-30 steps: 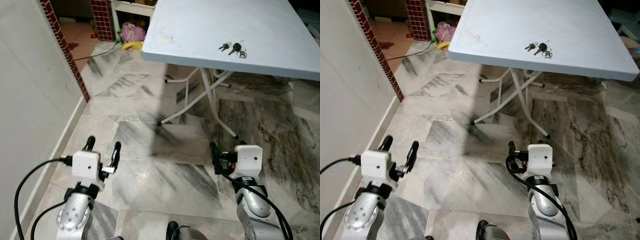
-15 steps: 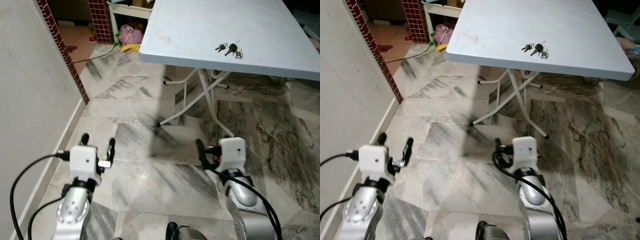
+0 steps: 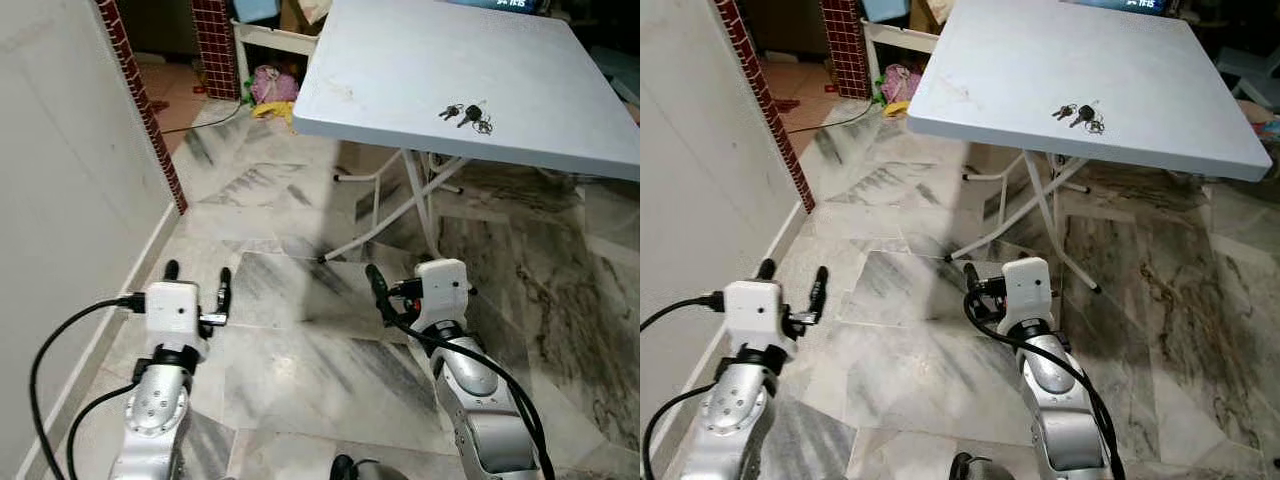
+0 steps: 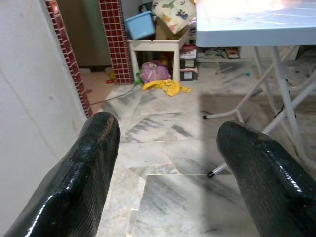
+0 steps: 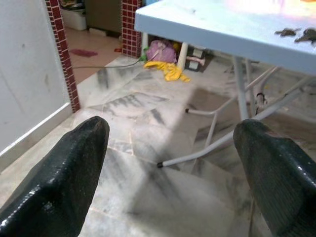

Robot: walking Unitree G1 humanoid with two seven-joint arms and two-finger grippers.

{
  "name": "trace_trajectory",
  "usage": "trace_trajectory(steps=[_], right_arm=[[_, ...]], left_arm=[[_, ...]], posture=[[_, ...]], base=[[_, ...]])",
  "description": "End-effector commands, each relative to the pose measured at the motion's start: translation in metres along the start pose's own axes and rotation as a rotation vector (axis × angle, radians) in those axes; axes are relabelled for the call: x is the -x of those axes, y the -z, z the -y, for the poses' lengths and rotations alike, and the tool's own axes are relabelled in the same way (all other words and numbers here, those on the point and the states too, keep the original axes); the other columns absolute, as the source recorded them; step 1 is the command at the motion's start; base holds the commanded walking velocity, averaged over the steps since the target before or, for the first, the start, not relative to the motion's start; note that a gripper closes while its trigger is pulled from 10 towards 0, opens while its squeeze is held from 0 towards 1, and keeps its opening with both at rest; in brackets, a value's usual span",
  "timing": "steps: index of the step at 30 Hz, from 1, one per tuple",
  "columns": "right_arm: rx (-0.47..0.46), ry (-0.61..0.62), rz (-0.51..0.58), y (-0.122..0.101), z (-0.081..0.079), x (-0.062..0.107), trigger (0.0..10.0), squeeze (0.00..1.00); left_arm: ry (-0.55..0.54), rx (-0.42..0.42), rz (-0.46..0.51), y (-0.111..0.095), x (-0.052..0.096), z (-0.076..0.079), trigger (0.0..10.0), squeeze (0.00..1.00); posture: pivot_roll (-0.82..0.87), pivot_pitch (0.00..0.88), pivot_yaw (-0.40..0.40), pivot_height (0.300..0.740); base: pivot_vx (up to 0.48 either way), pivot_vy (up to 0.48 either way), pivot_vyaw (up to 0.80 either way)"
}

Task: Hang keys on a hook

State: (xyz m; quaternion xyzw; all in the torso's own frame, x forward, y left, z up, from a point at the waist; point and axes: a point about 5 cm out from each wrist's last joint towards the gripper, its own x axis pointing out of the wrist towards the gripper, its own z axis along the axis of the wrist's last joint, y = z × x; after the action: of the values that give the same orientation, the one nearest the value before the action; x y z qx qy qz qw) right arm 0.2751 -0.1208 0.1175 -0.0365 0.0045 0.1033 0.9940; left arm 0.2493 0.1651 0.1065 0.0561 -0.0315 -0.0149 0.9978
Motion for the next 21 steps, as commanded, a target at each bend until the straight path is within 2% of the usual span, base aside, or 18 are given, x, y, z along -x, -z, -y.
trace_trajectory(steps=[1,6,9,16,21], right_arm=[[0.008,0.008,0.037,-0.0077,0.0008,-0.0005,10.0,0.0],[-0.043,0.048,0.028,-0.0072,0.0083,-0.0028,10.0,0.0],[-0.042,0.046,0.034,-0.0088,0.0081,-0.0034,10.0,0.0],[-0.09,0.068,0.015,-0.0042,0.0058,-0.0019,10.0,0.0],[-0.091,0.067,0.015,-0.005,0.0061,-0.0019,10.0,0.0]], left_arm=[[0.01,-0.001,0.01,-0.0042,-0.0011,-0.0003,10.0,0.0],[-0.009,0.027,0.008,-0.0057,-0.0058,-0.0013,10.0,0.0],[-0.005,0.029,0.009,-0.0062,-0.0082,-0.0011,10.0,0.0],[-0.012,0.059,-0.016,-0.0049,-0.0084,-0.002,10.0,0.0],[-0.01,0.046,-0.02,-0.0044,-0.0095,-0.0044,10.0,0.0]], posture=[[0.05,0.107,-0.05,0.74],[0.04,0.123,-0.045,0.74],[0.03,0.134,-0.039,0.74],[0.03,0.149,-0.02,0.74],[0.03,0.154,-0.021,0.74]], base=[[0.0,0.0,0.0],[0.0,0.0,0.0],[0.0,-0.24,0.0],[0.0,-0.319,0.0],[0.0,-0.426,0.0]])
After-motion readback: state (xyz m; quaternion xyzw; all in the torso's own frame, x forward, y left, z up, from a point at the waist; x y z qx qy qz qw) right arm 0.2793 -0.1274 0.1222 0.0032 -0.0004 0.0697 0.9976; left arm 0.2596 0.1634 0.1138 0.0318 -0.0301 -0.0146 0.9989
